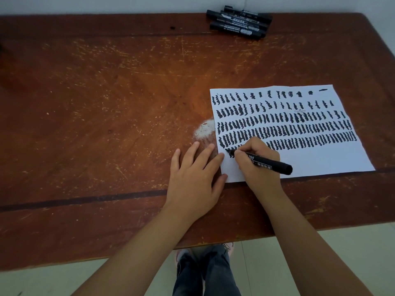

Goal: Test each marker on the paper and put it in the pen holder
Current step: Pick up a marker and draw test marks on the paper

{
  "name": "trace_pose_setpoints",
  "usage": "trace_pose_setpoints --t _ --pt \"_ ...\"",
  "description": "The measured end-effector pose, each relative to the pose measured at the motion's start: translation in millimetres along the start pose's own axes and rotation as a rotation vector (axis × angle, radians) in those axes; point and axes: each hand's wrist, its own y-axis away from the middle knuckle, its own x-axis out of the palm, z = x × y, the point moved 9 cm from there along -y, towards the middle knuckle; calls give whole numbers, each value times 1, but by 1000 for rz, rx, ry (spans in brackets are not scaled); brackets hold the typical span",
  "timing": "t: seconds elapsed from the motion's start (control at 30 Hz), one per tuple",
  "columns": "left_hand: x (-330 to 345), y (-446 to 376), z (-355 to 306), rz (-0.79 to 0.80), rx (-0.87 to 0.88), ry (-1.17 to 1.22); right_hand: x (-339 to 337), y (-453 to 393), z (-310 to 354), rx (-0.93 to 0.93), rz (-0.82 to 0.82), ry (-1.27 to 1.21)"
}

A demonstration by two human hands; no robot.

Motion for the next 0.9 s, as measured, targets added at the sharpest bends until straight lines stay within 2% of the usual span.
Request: trace_pose_setpoints --t 0.9 --pt "-1 0 0 14 -4 5 -2 1 1 -36 14 -31"
